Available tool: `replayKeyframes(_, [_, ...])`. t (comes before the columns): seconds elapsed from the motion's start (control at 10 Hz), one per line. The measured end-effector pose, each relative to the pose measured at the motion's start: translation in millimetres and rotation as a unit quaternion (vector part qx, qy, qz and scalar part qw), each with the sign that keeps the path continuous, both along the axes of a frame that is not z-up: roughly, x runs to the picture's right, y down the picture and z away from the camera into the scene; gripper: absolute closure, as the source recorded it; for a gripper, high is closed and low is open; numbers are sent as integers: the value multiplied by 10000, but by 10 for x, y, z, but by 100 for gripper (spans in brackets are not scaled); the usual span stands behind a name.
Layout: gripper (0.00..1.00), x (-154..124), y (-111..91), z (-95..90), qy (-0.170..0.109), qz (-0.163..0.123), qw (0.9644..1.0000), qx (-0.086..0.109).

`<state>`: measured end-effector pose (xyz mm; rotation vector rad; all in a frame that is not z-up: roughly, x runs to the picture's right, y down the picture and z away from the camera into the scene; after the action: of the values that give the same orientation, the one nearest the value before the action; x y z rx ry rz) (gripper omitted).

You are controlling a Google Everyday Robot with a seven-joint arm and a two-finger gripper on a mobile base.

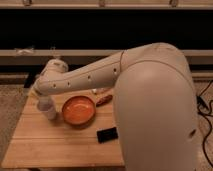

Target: Place the white sponge in the ceramic cup

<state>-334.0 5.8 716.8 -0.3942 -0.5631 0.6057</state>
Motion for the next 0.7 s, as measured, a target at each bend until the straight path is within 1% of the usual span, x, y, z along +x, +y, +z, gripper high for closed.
replayKeyframes(0.1, [95, -31, 12, 30, -25, -7, 10000, -36])
replayKeyframes(0.3, [76, -115, 76, 80, -92, -48, 9998, -145])
replayKeyframes(0.4, [64, -126, 121, 131, -111, -63, 9997, -214])
replayKeyframes(0.5, [56, -138, 142, 146, -128, -73, 9996, -248])
replayKeyframes(0.7, [33, -152, 187, 174, -158, -96, 9993, -323])
